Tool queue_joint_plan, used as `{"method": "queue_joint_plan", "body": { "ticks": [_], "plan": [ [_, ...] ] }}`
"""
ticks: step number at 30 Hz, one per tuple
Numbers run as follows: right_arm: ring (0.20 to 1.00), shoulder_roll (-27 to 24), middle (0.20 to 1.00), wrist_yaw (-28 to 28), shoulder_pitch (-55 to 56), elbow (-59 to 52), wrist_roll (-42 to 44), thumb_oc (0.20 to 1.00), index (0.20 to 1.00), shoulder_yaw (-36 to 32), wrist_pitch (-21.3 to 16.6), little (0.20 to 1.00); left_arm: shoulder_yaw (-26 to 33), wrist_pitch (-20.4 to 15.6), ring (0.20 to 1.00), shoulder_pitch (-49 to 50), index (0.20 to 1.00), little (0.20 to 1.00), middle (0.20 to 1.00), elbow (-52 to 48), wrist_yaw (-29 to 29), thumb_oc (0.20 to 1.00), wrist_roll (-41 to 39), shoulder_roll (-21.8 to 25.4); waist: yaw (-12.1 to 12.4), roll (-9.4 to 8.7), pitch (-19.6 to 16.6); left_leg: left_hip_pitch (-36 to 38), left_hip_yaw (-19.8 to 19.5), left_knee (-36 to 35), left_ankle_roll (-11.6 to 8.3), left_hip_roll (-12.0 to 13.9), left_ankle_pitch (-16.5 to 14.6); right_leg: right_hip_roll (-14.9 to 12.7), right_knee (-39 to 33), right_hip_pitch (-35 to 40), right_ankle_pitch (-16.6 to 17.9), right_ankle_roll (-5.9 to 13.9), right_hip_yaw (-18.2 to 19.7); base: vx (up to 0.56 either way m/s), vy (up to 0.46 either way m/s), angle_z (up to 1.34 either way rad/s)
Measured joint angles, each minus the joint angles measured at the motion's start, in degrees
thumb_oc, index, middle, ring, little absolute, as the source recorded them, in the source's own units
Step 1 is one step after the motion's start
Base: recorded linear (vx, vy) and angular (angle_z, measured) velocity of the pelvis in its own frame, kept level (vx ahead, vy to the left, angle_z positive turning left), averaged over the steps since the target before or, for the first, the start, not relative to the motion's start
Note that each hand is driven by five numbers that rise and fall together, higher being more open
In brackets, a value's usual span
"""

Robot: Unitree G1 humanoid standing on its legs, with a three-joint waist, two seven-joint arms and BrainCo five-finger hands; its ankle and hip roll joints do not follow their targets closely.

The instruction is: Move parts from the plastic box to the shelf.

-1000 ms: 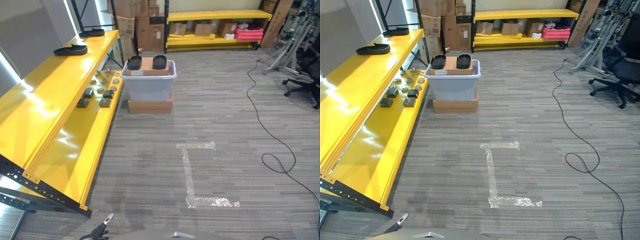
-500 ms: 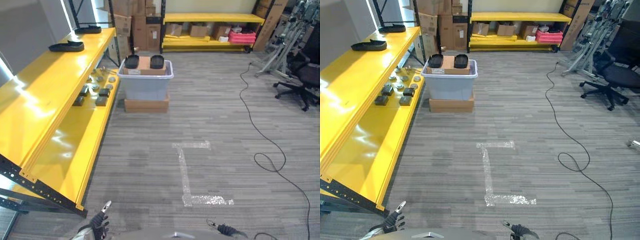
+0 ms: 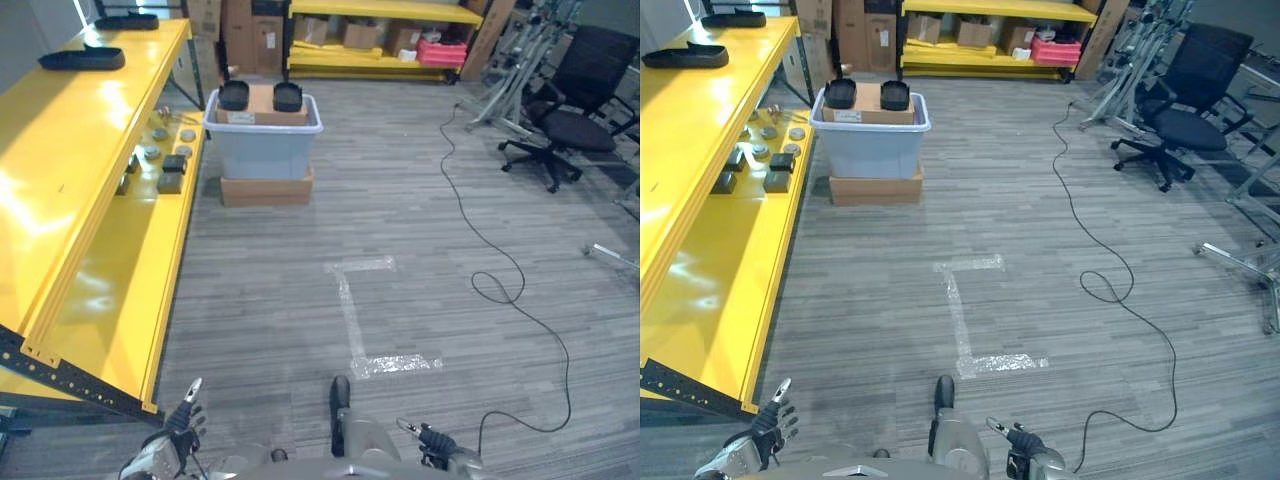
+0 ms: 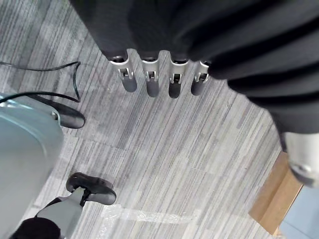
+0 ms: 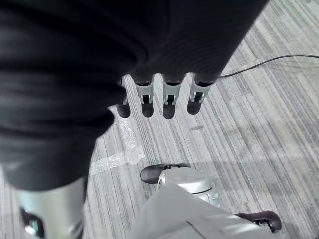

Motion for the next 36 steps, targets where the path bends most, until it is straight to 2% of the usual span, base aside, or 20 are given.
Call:
{"method": "queue_joint_plan", "body": {
  "ticks": [2, 4, 7, 8, 9, 11, 12, 14, 15, 17, 19, 22, 23, 24, 28, 29, 31, 32, 34, 36],
  "plan": [
    [1.0, 0.23, 1.0, 1.09, 1.59, -3.02, -0.01, 1.0, 1.0, 0.54, -0.61, 1.0, 0.01, 0.0, 1.0, 1.12, 1.0, 1.0, 1.0, -0.23, 0.07, 1.0, 0.01, -0.21, -0.11, -0.54, -0.99, 2.07, -1.38, -0.99, -0.49, 0.19, -0.44, 0.63, -0.56, 1.45, 0.65, -1.09, -0.27, 0.33, -0.15, 0.31],
    [1.0, 0.11, 1.0, 1.74, 2.62, -7.02, 0.01, 1.0, 1.0, 1.34, -0.76, 1.0, -0.06, 0.02, 1.0, 1.57, 1.0, 1.0, 1.0, -0.66, 0.12, 1.0, 0.0, -0.83, -0.62, -0.43, -2.2, 5.75, -3.3, -3.01, -0.97, 1.87, -0.82, 2.5, -1.59, 4.93, 2.65, -4.2, -0.16, 0.37, -0.161, 0.5],
    [1.0, -0.82, 1.0, 1.71, -0.38, -7.9, 0.04, 1.0, 1.0, 3.99, -0.62, 1.0, -0.03, 0.29, 1.0, 2.24, 1.0, 1.0, 1.0, -2.33, 1.96, 1.0, -0.53, -2.73, -0.4, 3.24, -5.75, 9.45, -4.4, -4.82, -5.17, 7.12, -0.18, 7.05, -1.42, 9.05, 2.28, -9.08, -2.78, 0.41, -0.228, 0.41],
    [1.0, -1.1, 1.0, 1.66, -1.26, -8.12, 0.06, 1.0, 1.0, 4.59, -0.56, 1.0, 0.06, 0.29, 1.0, 2.28, 1.0, 1.0, 1.0, -2.32, 2.39, 1.0, -0.81, -3.12, -0.2, 2.69, -6.79, 8.62, -3.79, -2.55, -7.13, 7.17, 1.07, 7.02, -2.5, 10.17, 2.13, -9.7, -3.05, 0.23, -0.191, 0.09],
    [1.0, -1.65, 1.0, 1.65, -1.81, -8.93, 0.05, 1.0, 1.0, 5.54, -0.41, 1.0, 0.09, 0.28, 1.0, 2.29, 1.0, 1.0, 1.0, -2.28, 2.48, 1.0, -1.0, -3.42, -0.12, 3.02, -7.06, 7.04, -2.89, 1.37, -8.68, 7.16, 2.03, 7.07, -4.5, 11.8, 2.24, -10.13, -3.14, 0.29, -0.329, -0.01],
    [1.0, -2.99, 1.0, 1.51, -3.32, -9.74, 0.02, 1.0, 1.0, 6.89, 0.27, 1.0, 1.06, -0.19, 1.0, 1.75, 1.0, 1.0, 1.0, -0.73, 3.21, 1.0, -0.88, -4.59, 1.18, 3.58, -7.34, -2.02, -0.83, 19.18, -10.5, 8.39, 4.96, 8.19, -7.14, 14.21, 2.36, -13.12, -3.15, 0.26, -0.327, -0.06],
    [1.0, -3.15, 1.0, 1.49, -3.81, -9.25, 0.0, 1.0, 1.0, 8.09, 0.58, 1.0, 1.38, -0.27, 1.0, 0.31, 1.0, 1.0, 1.0, 0.7, 3.8, 1.0, -0.77, -4.78, 1.69, 2.93, -7.02, -8.85, 0.5, 30.82, -10.55, 9.05, 11.65, 7.94, -7.07, 14.36, 1.83, -14.04, -3.38, 0.23, -0.211, -0.05],
    [1.0, -2.87, 1.0, 1.35, -3.59, -8.92, 0.07, 1.0, 1.0, 9.29, 0.69, 1.0, 2.27, -0.38, 1.0, 0.43, 1.0, 1.0, 1.0, 0.75, 3.85, 1.0, -0.29, -4.68, 2.78, 1.4, -6.13, -18.66, 0.15, 45.16, -10.03, 10.77, 13.61, 7.98, -5.54, 14.9, -1.06, -16.97, -3.39, 0.36, -0.105, 0.16],
    [1.0, -2.27, 1.0, 1.01, -3.98, -8.76, 0.33, 1.0, 1.0, 9.01, 1.75, 1.0, 2.35, -0.98, 1.0, -1.1, 1.0, 1.0, 1.0, -0.01, 3.77, 1.0, -0.28, -4.09, 2.94, -0.47, -2.86, -29.3, 1.68, 52.44, -6.62, 12.6, 12.91, 7.71, -5.16, 16.34, -3.39, -17.63, -3.36, 0.48, 0.1, 0.34],
    [1.0, -1.9, 1.0, 1.03, -4.33, -8.65, 0.43, 1.0, 1.0, 9.26, 2.05, 1.0, 3.23, -1.48, 1.0, -0.62, 1.0, 1.0, 1.0, -0.42, 3.55, 1.0, -0.77, -3.38, 3.19, -1.23, -0.99, -29.43, 3.69, 39.92, -6.99, 12.33, 11.22, 8.04, -5.6, 18.04, -4.26, -15.82, -3.24, 0.45, 0.166, 0.07],
    [1.0, -2.33, 1.0, 0.65, -4.76, -8.01, 0.42, 1.0, 1.0, 9.42, 2.08, 1.0, 1.97, -2.02, 1.0, -0.13, 1.0, 1.0, 1.0, 0.73, 3.52, 1.0, -0.32, -3.44, 3.17, 0.13, -1.07, -24.46, 6.69, 11.88, -9.01, 9.95, 11.39, 9.04, -6.05, 19.46, -5.43, -14.6, -3.18, 0.38, 0.143, -0.36],
    [1.0, -3.56, 1.0, -0.23, -5.42, -7.61, 0.18, 1.0, 1.0, 10.04, 2.5, 1.0, 1.12, -2.27, 1.0, -0.49, 1.0, 1.0, 1.0, 0.83, 3.4, 1.0, -0.36, -5.08, 2.92, 6.42, -0.91, -22.39, 7.04, -10.68, -13.0, 6.71, 16.24, 12.9, -7.68, 22.49, -6.33, -15.38, -3.55, 0.59, 0.193, -0.23],
    [1.0, -3.66, 1.0, -0.29, -5.46, -7.77, -0.03, 1.0, 1.0, 10.05, 2.83, 1.0, 1.03, -2.17, 1.0, -0.67, 1.0, 1.0, 1.0, 0.57, 3.31, 1.0, -0.36, -5.22, 3.35, 7.13, -0.21, -22.8, 6.63, -13.23, -13.79, 6.87, 17.49, 13.65, -7.19, 23.09, -7.07, -15.76, -3.17, 0.48, 0.179, -0.13],
    [1.0, -3.66, 1.0, -0.42, -5.37, -8.23, -0.04, 1.0, 1.0, 10.25, 3.23, 1.0, 1.32, -2.11, 1.0, -0.68, 1.0, 1.0, 1.0, -0.11, 3.34, 1.0, -0.36, -5.15, 3.84, 7.9, 0.74, -23.13, 6.63, -11.79, -13.07, 6.95, 18.28, 13.78, -6.8, 24.65, -7.6, -15.39, -2.92, 0.42, 0.156, -0.31],
    [1.0, -3.96, 1.0, -0.12, -5.36, -9.29, -0.09, 1.0, 1.0, 10.19, 3.22, 1.0, 1.54, -2.03, 1.0, 1.73, 1.0, 1.0, 1.0, -0.3, 3.9, 1.0, -0.32, -4.9, 6.4, 7.0, 0.36, -22.6, 4.83, -2.88, -9.19, 7.05, 18.16, 12.47, -1.65, 27.34, -14.49, -13.65, 2.43, 0.38, 0.111, -0.6],
    [1.0, -4.03, 1.0, -0.1, -5.25, -9.76, -0.1, 1.0, 1.0, 10.22, 3.2, 1.0, 2.05, -1.91, 1.0, 2.05, 1.0, 1.0, 1.0, -0.26, 4.13, 1.0, -0.32, -4.78, 6.3, 6.55, -0.59, -22.01, 5.07, -2.23, -8.68, 6.93, 18.26, 12.13, -1.42, 27.68, -15.62, -13.48, 3.01, 0.42, 0.157, -0.48],
    [1.0, -3.61, 1.0, 0.01, -4.43, -9.95, -0.1, 1.0, 1.0, 10.27, 3.57, 1.0, 2.08, -1.63, 1.0, 1.92, 1.0, 1.0, 1.0, -0.16, 4.82, 1.0, -0.23, -3.98, 5.93, 4.3, -2.83, -17.43, 5.26, -2.44, -5.11, 4.97, 16.07, 9.71, 0.08, 29.46, -18.11, -12.35, 2.76, 0.41, 0.206, -0.26],
    [1.0, -3.29, 1.0, -0.1, -4.02, -9.82, -0.11, 1.0, 1.0, 10.16, 3.11, 1.0, 1.39, -1.49, 1.0, 1.67, 1.0, 1.0, 1.0, -0.1, 4.93, 1.0, 1.38, -3.75, 5.96, 4.52, -3.3, -10.77, 5.15, -7.1, -2.03, 5.6, 17.24, 9.72, 14.13, 26.16, -21.79, -7.57, -1.34, 0.33, 0.187, -0.02],
    [1.0, -2.6, 1.0, -0.1, -2.5, -12.45, -0.07, 1.0, 1.0, 10.38, 3.23, 1.0, -1.14, -1.6, 1.0, 1.38, 1.0, 1.0, 1.0, -2.36, 5.04, 1.0, 2.84, -2.61, 5.88, 3.56, -3.45, -7.6, 5.42, -7.8, -0.53, 4.19, 15.79, 5.12, 33.96, 18.02, -20.59, -5.34, -4.57, 0.24, 0.107, 0.01],
    [1.0, -1.57, 1.0, -0.18, -2.5, -15.28, 0.0, 1.0, 1.0, 10.96, 3.03, 1.0, -3.12, -2.24, 1.0, 0.33, 1.0, 1.0, 1.0, -4.21, 4.97, 1.0, 3.63, -1.24, 5.85, 2.41, -4.15, -6.46, 5.41, -7.36, 0.35, 2.63, 13.45, 2.03, 45.3, 10.16, -20.11, -4.71, -4.49, 0.24, 0.021, 0.0]
  ]
}}
